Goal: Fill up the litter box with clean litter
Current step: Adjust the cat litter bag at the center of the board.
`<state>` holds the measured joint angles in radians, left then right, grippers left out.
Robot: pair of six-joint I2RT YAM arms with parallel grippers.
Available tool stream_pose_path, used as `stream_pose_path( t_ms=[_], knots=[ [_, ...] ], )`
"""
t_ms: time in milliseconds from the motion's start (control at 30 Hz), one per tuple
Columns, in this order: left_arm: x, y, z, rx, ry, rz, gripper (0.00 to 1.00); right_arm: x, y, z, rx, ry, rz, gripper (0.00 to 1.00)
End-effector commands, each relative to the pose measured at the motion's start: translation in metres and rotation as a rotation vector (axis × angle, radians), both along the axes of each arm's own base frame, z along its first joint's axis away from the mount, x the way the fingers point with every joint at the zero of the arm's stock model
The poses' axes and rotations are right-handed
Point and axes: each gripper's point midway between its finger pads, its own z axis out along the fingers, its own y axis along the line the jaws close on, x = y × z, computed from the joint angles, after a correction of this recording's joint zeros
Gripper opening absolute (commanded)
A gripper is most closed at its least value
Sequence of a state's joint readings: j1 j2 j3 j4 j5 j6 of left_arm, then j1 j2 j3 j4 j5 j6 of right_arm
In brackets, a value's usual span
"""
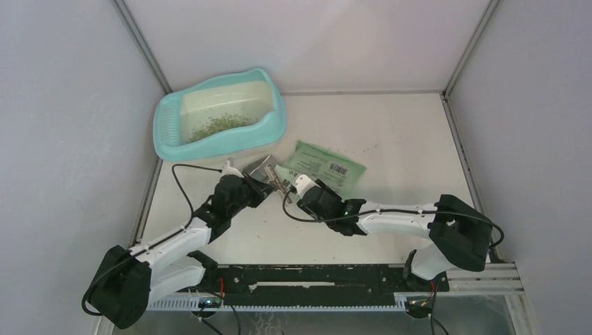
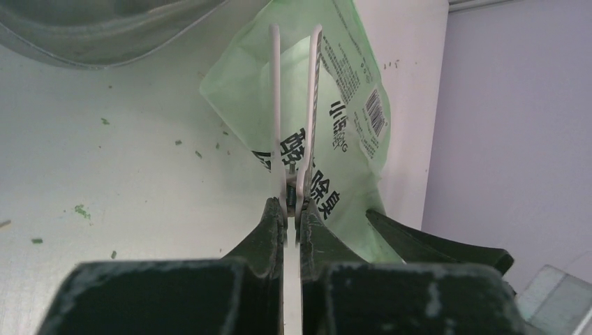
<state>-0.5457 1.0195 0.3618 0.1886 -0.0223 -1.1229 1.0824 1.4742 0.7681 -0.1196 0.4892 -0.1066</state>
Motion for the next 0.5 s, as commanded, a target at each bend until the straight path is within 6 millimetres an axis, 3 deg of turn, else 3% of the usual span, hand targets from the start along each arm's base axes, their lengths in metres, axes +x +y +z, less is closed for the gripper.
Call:
stream_pose_path(
  t_ms=[0, 467],
  knots=[
    [0.020, -0.009, 0.051, -0.067, -0.131, -0.034, 0.02, 0.013, 0.002, 0.009, -0.035, -0.065, -0.019, 0.61],
    [0.020, 0.000, 0.052, -0.091, -0.142, -0.036, 0.02, 0.037, -0.037, -0.021, -0.303, -0.207, -0.180, 0.61]
  ],
)
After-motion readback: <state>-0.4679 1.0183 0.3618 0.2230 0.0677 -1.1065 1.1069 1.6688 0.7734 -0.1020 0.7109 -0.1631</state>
